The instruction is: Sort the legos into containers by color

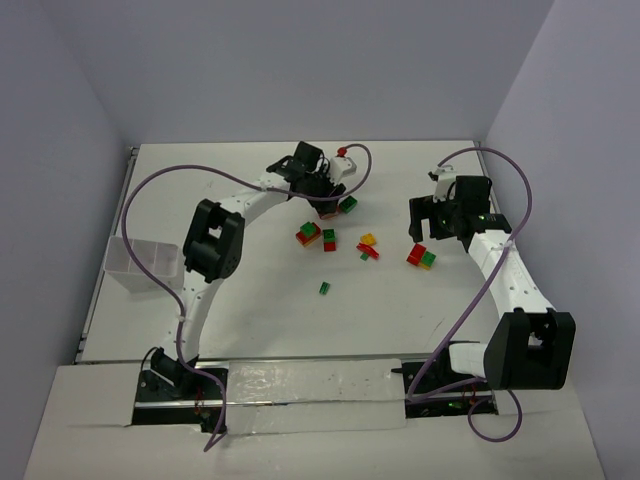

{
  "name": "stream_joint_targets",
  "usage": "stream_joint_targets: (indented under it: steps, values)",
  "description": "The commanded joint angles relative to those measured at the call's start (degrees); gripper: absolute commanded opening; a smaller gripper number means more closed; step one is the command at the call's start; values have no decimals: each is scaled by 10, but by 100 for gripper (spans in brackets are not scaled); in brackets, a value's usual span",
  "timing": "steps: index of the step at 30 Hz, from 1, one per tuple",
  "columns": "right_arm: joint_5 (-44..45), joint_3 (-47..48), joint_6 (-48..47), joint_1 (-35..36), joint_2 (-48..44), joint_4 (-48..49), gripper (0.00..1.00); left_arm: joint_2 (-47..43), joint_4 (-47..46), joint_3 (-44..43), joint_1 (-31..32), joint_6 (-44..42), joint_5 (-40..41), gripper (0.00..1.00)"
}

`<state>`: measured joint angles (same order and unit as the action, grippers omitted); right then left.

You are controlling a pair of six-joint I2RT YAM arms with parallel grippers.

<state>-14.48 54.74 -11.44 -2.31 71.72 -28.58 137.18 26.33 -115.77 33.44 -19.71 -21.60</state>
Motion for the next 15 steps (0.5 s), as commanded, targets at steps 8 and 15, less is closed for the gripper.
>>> stream_joint_targets:
  steps: [8,15]
  values:
    - [-1,-2,-3,-6,0,6,100,7,-9,-9,12,-17,16,53]
    - [1,0,-3,-6,-8,6,100,-13,4,-4,13,-1,72,0]
